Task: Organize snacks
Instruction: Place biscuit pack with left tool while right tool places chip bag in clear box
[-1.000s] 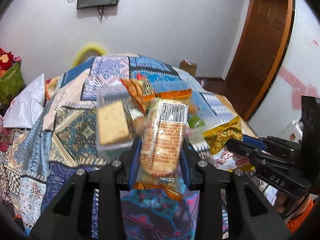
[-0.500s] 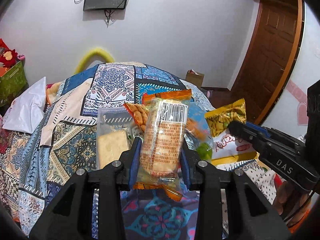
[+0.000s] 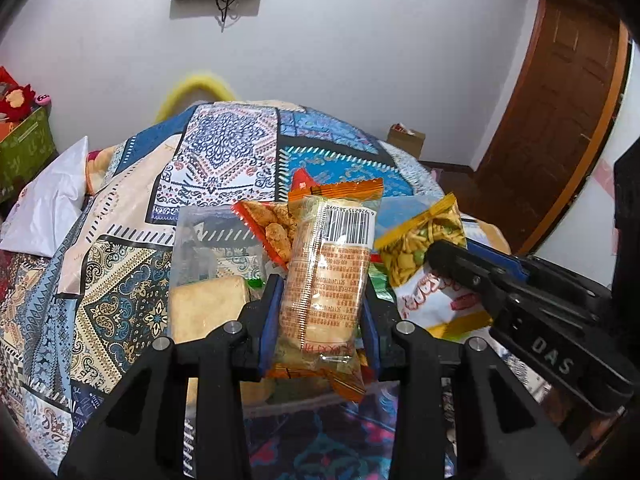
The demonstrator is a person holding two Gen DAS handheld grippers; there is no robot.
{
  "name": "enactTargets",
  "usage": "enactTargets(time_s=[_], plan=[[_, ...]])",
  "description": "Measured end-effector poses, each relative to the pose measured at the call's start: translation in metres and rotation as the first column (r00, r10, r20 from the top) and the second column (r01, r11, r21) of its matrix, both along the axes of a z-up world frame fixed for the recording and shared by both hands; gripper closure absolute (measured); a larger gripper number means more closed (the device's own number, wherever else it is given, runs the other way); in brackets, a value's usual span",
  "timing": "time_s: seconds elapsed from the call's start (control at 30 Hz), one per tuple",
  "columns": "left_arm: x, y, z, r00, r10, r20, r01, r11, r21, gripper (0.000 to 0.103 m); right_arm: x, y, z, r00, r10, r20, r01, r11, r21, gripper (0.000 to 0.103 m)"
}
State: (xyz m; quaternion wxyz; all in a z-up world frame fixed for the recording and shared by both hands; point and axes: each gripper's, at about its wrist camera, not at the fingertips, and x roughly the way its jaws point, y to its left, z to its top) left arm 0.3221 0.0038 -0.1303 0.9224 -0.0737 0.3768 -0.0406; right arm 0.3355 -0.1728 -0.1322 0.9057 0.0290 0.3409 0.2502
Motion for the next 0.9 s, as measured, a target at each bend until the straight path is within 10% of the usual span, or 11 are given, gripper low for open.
enactTargets(time_s=[0.43, 0.6, 0.9], plan=[[0.001, 0.002, -0.010, 0.998, -0.011, -0.061, 0.009, 0.999, -0.047, 0.052, 0.006, 0.001, -0.006, 0.999, -0.007, -0.041, 0.005, 0.999, -0.048, 0.071], [-0.018, 0.011, 0.007, 0.999, -0.013, -0.033, 0.011, 0.997, -0.081, 0.047, -0.005, -0.013, 0.007, 0.999, -0.029, -0.018, 0.028, 0.999, -0.023, 0.049], [-0.078, 0.014, 0.069, 0.992, -0.009, 0.125, 0.017, 0.997, -0.070, 0.047, -0.050, -0.025, 0.054, 0.994, -0.023, 0.108, 0.027, 0.999, -0.035, 0.049]])
